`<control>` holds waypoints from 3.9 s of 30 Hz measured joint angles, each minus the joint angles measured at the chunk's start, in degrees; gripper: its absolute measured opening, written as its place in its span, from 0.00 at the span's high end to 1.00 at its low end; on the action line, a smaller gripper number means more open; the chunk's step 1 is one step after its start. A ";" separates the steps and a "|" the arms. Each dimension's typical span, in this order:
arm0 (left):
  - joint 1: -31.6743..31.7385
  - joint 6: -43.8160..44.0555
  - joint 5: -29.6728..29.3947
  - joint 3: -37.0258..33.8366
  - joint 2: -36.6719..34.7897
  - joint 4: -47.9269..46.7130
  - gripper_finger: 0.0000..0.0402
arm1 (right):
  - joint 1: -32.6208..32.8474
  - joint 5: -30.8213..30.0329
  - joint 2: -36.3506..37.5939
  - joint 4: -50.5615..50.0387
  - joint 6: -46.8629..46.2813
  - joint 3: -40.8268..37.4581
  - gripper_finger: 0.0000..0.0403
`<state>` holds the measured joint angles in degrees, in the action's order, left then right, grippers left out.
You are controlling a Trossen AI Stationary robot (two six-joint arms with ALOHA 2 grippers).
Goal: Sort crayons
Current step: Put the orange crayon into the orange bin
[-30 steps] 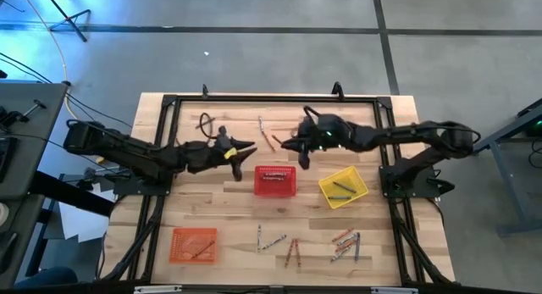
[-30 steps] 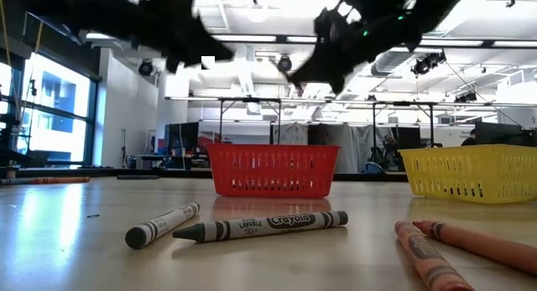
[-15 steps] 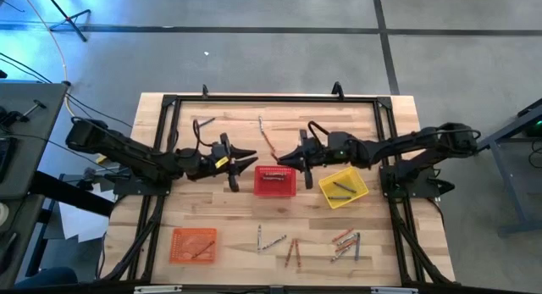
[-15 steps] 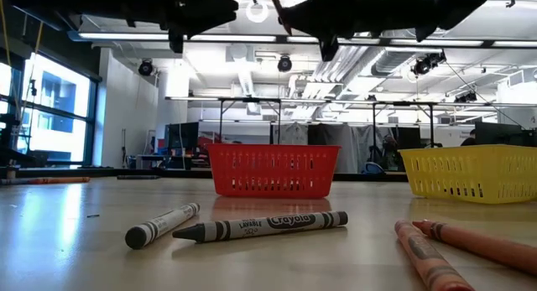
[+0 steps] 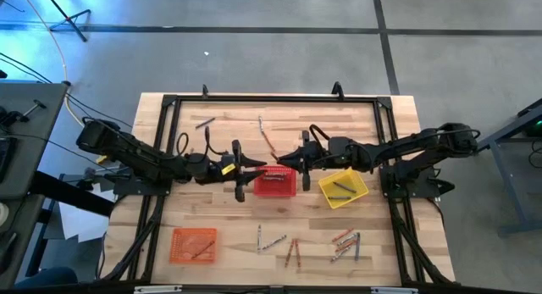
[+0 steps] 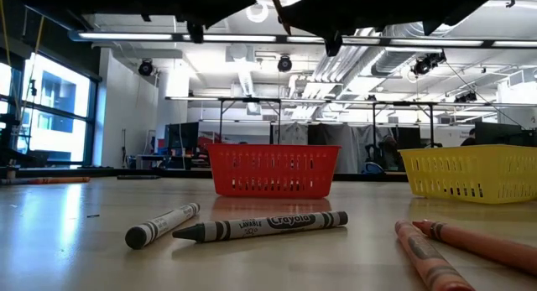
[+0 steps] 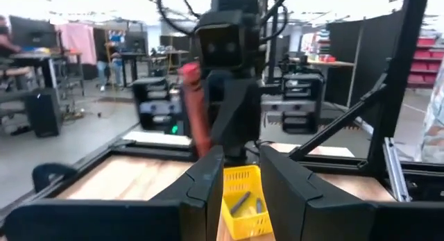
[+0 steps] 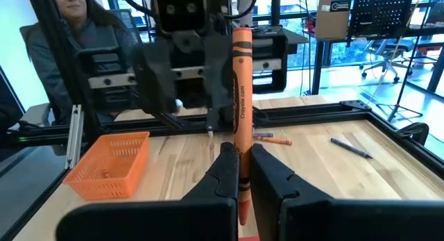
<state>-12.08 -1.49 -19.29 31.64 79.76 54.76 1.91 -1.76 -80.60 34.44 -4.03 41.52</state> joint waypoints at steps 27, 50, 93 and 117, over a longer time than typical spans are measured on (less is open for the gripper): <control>3.13 -3.24 -0.74 1.59 0.62 -0.06 0.58 | 0.13 -0.03 -0.04 0.65 -1.90 0.09 0.99; 5.75 -3.64 -0.84 4.60 0.82 -0.30 0.58 | 0.13 -4.18 -0.83 4.00 -3.50 0.09 0.99; 8.00 -0.62 5.26 10.29 1.38 -5.75 0.58 | 0.75 -6.82 -0.79 5.69 -3.04 0.09 0.99; 8.96 -0.77 5.47 10.31 1.36 -9.77 0.99 | 0.61 -6.80 -0.64 0.12 -3.08 0.02 0.82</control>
<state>-3.11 -2.26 -13.82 41.95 81.12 44.98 2.52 -8.56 -81.24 34.56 -7.11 41.54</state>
